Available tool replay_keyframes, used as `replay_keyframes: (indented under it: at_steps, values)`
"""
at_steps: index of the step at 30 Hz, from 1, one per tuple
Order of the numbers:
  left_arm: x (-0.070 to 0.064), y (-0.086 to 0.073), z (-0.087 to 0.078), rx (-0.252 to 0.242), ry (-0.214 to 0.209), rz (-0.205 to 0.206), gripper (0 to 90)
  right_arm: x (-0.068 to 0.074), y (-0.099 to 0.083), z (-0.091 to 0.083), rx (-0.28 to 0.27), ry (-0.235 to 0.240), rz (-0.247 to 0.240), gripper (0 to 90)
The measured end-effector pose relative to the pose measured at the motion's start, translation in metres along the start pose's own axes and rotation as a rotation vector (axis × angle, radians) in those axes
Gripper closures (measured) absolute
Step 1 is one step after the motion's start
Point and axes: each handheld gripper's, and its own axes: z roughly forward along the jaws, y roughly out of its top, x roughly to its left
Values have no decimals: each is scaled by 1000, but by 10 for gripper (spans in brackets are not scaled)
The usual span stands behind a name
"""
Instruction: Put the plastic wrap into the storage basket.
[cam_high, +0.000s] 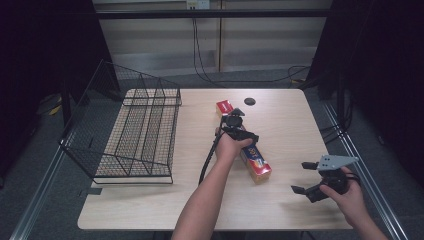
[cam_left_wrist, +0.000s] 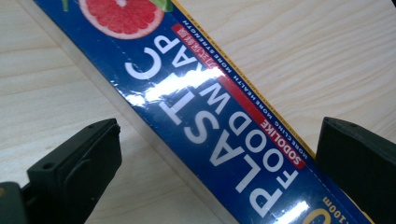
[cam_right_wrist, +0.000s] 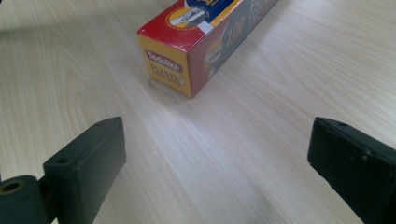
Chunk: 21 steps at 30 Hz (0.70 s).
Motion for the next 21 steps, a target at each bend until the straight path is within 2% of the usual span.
replay_keyframes:
  at_steps: [9, 15, 16, 19, 20, 21]
  values:
    - [-1, 1, 4, -3, -2, -15, 9, 1, 0, 1, -4, 3, -2, 46]
    - [-3, 1, 4, 5, -6, 5, 23, 1, -1, 0, -3, 1, -1, 46]
    - [-2, 0, 4, 4, -10, -11, 27, 1, -1, 0, -2, 4, -6, 46]
    - [0, 0, 4, 11, -21, -20, 39, 1, -1, 1, 1, 7, -7, 46]
    - [0, -1, 4, 7, -32, -37, 43, 1, -1, 0, 1, 1, -6, 46]
    - [2, -1, 3, 10, -36, -31, 46, 0, -1, 0, 0, 1, -6, 46]
